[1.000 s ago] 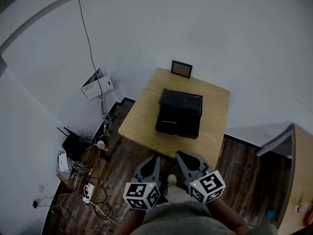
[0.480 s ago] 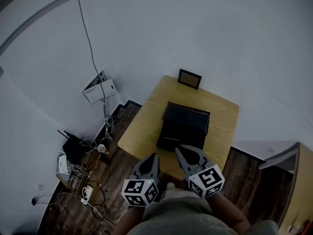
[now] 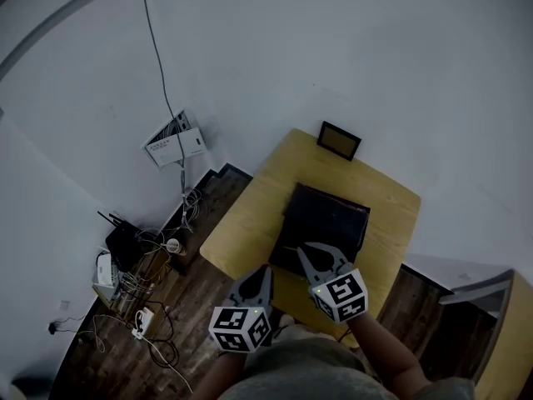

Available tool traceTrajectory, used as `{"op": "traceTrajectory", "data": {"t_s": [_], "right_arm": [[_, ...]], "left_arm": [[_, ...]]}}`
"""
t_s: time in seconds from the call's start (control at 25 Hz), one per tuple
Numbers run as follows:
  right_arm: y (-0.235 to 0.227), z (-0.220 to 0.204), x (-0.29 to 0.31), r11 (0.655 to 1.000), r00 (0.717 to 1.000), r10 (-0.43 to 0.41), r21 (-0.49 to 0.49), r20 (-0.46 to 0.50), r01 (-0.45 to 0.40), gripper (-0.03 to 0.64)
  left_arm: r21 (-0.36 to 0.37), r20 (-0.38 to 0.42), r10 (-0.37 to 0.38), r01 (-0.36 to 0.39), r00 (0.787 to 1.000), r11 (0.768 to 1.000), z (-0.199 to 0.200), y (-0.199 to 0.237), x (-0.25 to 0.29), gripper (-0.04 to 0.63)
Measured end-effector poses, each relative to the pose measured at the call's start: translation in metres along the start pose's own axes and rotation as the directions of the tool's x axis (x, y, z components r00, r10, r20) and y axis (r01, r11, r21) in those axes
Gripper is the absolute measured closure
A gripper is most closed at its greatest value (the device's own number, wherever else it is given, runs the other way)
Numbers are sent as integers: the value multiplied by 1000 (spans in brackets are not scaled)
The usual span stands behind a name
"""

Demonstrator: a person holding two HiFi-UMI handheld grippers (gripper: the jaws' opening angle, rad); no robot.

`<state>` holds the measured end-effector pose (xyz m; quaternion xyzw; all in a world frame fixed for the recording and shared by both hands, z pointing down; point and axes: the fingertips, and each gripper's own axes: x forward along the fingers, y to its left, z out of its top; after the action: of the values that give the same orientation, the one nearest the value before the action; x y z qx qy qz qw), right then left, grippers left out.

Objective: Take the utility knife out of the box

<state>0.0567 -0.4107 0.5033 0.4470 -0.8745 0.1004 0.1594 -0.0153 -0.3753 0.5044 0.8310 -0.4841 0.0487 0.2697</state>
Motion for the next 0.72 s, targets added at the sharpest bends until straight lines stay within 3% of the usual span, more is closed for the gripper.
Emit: {"op": "traceTrajectory", "data": {"t_s": [0.32, 0.52, 0.64, 0.72], "right_arm": [[-17, -61, 56, 991, 978, 70, -98, -195, -91, 615], [-17, -97, 75, 972, 940, 99, -170, -326, -161, 615], [-10, -117, 84, 961, 902, 152, -153, -403, -230, 613], [-6, -125, 91, 960, 876, 204, -87, -437, -267, 516]], "left_arm": [[-34, -20, 44, -44, 999, 998, -14, 12, 18, 592], [-37, -26, 58, -59, 998, 998, -19, 13, 22, 591], [-39, -35, 63, -64, 997, 997, -23, 14, 20, 592], [-41, -38, 68, -70, 997, 997, -25, 14, 19, 592]]}}
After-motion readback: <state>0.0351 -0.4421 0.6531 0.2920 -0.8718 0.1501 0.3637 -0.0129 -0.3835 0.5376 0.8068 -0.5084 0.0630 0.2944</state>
